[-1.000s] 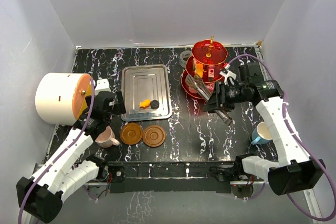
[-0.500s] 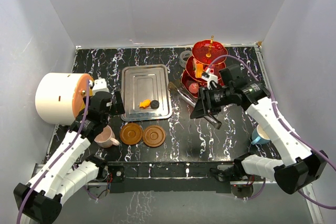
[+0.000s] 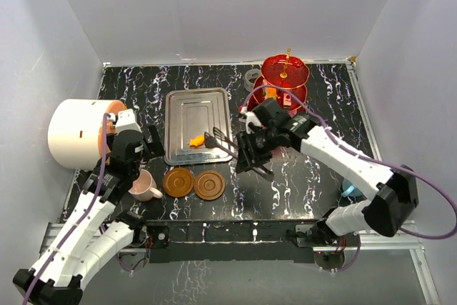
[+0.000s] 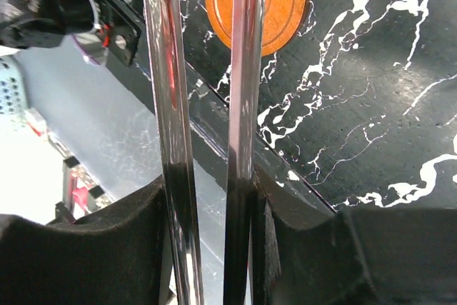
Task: Serve the afternoon tea
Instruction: Pick up the desert from the tray.
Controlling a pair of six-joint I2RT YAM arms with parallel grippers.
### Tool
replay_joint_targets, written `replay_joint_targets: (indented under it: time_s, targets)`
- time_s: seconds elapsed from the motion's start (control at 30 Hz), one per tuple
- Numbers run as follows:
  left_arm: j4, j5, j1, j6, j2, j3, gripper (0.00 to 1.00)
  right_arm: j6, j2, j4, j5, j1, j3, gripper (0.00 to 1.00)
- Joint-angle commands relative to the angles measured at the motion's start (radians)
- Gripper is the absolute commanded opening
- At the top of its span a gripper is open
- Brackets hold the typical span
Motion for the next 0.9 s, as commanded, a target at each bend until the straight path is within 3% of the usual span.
replay_joint_targets:
  time_s: [0.0,0.43,0.87]
  targets:
    - [0.007,-0.031,0.000,0.004,-0.028,0.008,0.99,0.016,0.055,0.078,0.120,0.074,0.020,0.35]
    - [-0.003,-0.024,0.000,0.013,-0.001,0.020,0.99,-0.018,0.216,0.102,0.196,0.111,0.085,0.36]
    - [-0.004,-0.040,0.000,0.013,-0.021,0.016,0.99,0.036,0.365,0.214,0.123,0.146,0.104,0.36]
